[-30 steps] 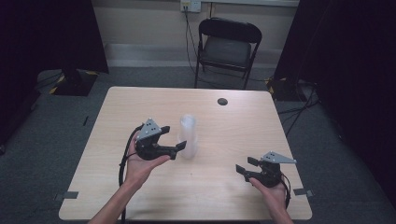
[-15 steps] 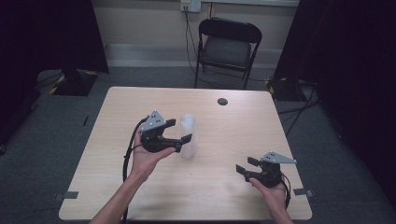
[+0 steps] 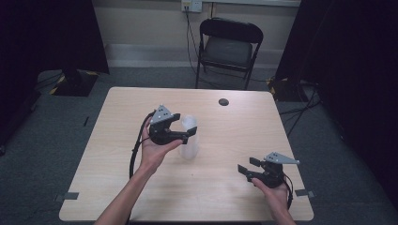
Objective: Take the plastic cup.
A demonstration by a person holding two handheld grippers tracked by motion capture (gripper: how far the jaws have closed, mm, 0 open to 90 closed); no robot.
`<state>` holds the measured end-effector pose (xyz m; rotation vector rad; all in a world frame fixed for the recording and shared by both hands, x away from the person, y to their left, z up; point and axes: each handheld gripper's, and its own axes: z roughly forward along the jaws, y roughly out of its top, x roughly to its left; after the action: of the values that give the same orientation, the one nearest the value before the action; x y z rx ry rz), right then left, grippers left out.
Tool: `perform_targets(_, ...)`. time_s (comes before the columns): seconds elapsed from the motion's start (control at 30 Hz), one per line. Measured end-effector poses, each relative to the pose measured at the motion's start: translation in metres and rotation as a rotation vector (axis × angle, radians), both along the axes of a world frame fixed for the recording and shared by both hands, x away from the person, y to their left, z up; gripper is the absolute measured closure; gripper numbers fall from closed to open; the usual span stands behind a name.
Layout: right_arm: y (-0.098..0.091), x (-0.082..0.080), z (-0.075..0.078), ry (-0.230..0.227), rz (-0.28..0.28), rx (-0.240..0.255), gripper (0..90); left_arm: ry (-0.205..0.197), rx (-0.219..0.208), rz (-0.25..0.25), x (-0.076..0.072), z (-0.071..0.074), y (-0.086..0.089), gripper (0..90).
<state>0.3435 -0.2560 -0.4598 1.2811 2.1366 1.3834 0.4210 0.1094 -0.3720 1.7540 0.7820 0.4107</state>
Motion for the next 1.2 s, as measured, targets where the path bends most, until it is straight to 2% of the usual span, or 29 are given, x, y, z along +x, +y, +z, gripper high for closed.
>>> perform_targets(0.07, 0.000, 0.000, 0.000, 0.003, 0.001, -0.001, 33.3, -0.008, 0.022, 0.003, 0.002, -0.003, -0.004, 15.9)
perform_targets(0.13, 0.000, 0.001, -0.001, 0.003, -0.002, 0.001, 33.2, -0.023, 0.030, 0.039, 0.002, -0.005, -0.007, 16.4)
perform_targets(0.17, 0.000, 0.001, -0.001, 0.005, -0.003, 0.002, 33.3, -0.022, 0.028, 0.035, 0.002, -0.007, -0.009, 16.5)
perform_targets(0.2, 0.000, 0.001, -0.001, 0.006, -0.002, 0.001, 33.2, -0.013, 0.043, 0.032, 0.003, -0.009, -0.011, 16.5)
perform_targets(0.3, 0.000, 0.001, -0.001, 0.004, 0.000, 0.001, 33.3, -0.025, 0.081, 0.033, 0.004, -0.015, -0.013, 17.2)
perform_targets(0.37, 0.000, 0.001, -0.001, 0.005, 0.000, 0.001, 33.3, -0.006, 0.074, 0.024, 0.008, -0.018, -0.013, 17.1)
perform_targets(0.47, 0.000, 0.001, -0.002, 0.005, 0.001, 0.005, 33.2, 0.002, 0.085, 0.024, 0.010, -0.021, -0.015, 16.6)
perform_targets(0.57, 0.000, 0.001, -0.001, -0.001, 0.004, 0.012, 33.2, 0.024, 0.065, 0.025, 0.012, -0.023, -0.017, 17.5)
perform_targets(0.73, 0.000, 0.001, -0.001, 0.003, 0.004, 0.014, 33.2, 0.018, 0.104, 0.020, 0.014, -0.027, -0.023, 18.4)
perform_targets(0.9, 0.000, 0.001, -0.001, 0.005, 0.004, 0.017, 33.2, 0.026, 0.099, 0.018, 0.013, -0.029, -0.026, 19.0)
perform_targets(1.03, 0.000, 0.001, -0.001, 0.004, 0.005, 0.017, 33.2, 0.004, 0.143, 0.017, 0.012, -0.028, -0.027, 20.8)
perform_targets(1.2, 0.000, 0.001, -0.002, 0.008, 0.006, 0.016, 33.2, 0.010, 0.130, 0.023, 0.014, -0.029, -0.025, 25.2)
